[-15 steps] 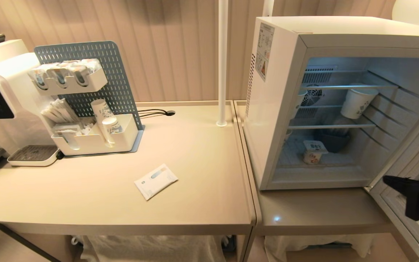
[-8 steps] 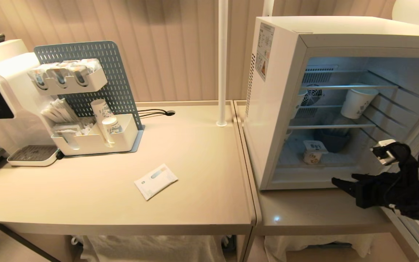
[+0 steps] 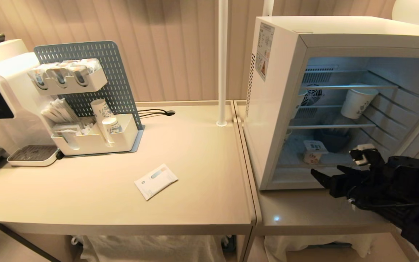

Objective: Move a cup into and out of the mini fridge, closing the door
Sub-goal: Take the yoghurt out of the freezer

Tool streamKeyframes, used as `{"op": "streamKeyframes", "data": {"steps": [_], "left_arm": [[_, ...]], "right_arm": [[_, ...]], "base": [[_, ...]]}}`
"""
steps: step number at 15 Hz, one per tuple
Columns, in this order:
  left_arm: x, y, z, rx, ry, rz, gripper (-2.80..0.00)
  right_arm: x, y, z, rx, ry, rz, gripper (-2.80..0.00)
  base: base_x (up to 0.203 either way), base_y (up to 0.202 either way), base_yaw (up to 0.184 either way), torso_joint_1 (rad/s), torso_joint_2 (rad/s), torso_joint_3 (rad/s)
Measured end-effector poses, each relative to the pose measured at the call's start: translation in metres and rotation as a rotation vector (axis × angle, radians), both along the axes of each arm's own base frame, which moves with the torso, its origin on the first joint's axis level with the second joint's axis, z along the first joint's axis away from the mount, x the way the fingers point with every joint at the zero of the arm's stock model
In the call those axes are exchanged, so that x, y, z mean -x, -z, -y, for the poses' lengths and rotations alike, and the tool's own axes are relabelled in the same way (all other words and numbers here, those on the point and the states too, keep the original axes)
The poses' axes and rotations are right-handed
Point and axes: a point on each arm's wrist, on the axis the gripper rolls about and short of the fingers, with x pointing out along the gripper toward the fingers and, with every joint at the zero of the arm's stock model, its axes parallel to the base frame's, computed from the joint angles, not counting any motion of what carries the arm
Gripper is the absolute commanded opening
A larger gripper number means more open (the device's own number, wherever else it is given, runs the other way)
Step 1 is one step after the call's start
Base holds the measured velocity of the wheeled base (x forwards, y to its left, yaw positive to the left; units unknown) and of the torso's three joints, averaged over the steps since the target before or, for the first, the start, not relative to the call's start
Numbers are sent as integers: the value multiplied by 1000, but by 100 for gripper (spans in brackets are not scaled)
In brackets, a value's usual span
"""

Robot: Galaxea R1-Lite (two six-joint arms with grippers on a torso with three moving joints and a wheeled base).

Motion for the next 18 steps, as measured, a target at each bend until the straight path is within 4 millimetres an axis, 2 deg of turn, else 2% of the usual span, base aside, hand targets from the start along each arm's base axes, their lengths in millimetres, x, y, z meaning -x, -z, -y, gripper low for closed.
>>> {"op": "streamKeyframes", "data": {"steps": [4,6,10,18], "left_arm": [[0,0,0,3,0,0,-280],[0,0,0,4,0,0,-280],[0,0,0,4,0,0,-280],[0,0,0,4,0,0,-280]], "right_arm": [[-21,36,0,33,128,-12,0],[-32,44,-1,18,157,-11,0],[-46,48,-4,10,160,15,0],[-83,41,-8,10,183,91,0]], "base": [[0,0,0,0,0,0],[0,0,0,0,0,0],[0,0,0,0,0,0],[0,0,0,0,0,0]]}}
